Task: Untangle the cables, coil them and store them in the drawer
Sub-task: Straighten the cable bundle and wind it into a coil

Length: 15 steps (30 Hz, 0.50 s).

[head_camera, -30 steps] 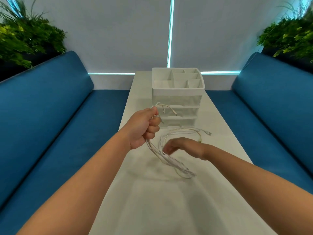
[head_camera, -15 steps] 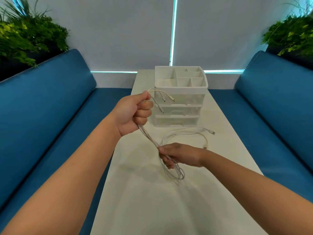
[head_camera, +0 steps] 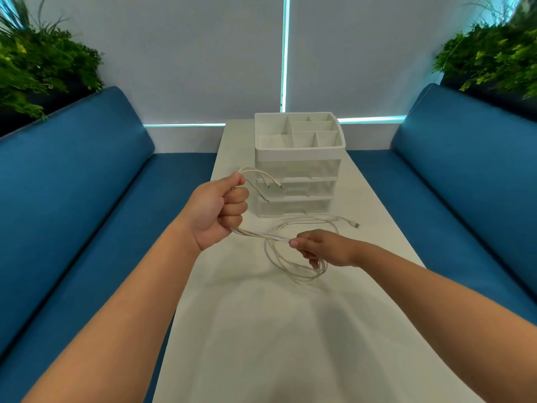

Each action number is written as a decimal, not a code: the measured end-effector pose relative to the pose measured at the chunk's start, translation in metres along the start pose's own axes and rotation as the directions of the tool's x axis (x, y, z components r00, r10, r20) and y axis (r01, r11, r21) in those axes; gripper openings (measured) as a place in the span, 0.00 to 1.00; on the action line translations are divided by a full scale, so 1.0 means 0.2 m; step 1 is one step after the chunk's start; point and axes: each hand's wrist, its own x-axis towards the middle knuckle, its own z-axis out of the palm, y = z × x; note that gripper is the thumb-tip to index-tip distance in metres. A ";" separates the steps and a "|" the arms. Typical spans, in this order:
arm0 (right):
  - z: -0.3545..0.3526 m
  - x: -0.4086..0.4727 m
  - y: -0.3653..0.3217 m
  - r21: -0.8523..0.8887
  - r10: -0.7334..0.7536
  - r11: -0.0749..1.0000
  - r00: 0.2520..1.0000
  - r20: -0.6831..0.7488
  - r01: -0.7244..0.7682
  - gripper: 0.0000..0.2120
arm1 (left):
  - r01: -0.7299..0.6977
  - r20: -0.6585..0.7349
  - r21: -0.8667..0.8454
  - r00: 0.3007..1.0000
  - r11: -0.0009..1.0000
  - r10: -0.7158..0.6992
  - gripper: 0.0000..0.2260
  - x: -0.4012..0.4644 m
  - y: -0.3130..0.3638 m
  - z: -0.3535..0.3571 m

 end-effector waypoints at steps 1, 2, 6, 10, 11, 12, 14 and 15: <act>0.00 0.00 0.01 -0.010 0.009 1.000 1.000 -0.017 -0.009 0.20 | -0.002 -0.006 -0.004 1.000 1.000 0.002 0.13 0.00 0.00 -0.01; 0.01 -0.01 0.02 -0.026 0.017 0.999 0.999 -0.044 -0.018 0.22 | -0.001 -0.013 -0.003 1.000 1.000 0.001 0.13 0.00 0.00 -0.01; 0.03 -0.03 0.04 -0.158 0.068 0.982 0.978 -0.198 -0.100 0.32 | 0.021 -0.067 0.045 0.998 0.999 -0.018 0.14 -0.01 -0.01 0.00; -0.01 -0.02 -0.05 -0.145 0.091 0.980 0.953 -0.290 -0.138 0.30 | 0.030 -0.137 0.305 0.991 0.952 0.012 0.13 -0.01 -0.05 0.05; -0.03 -0.01 -0.08 -0.124 0.109 0.980 0.942 -0.319 -0.155 0.28 | 0.031 -0.149 0.348 0.989 0.937 0.022 0.13 0.00 -0.06 0.07; -0.05 0.00 -0.12 -0.086 0.140 0.980 0.930 -0.340 -0.179 0.26 | 0.032 -0.164 0.373 0.986 0.927 0.032 0.12 0.00 -0.09 0.08; -0.10 0.02 -0.20 0.072 0.229 0.973 0.912 -0.340 -0.217 0.18 | 0.016 -0.187 0.397 0.980 0.917 0.064 0.12 0.01 -0.14 0.11; -0.11 0.02 -0.24 0.173 0.263 0.961 0.907 -0.328 -0.216 0.15 | -0.002 -0.189 0.411 0.978 0.912 0.087 0.12 0.01 -0.17 0.13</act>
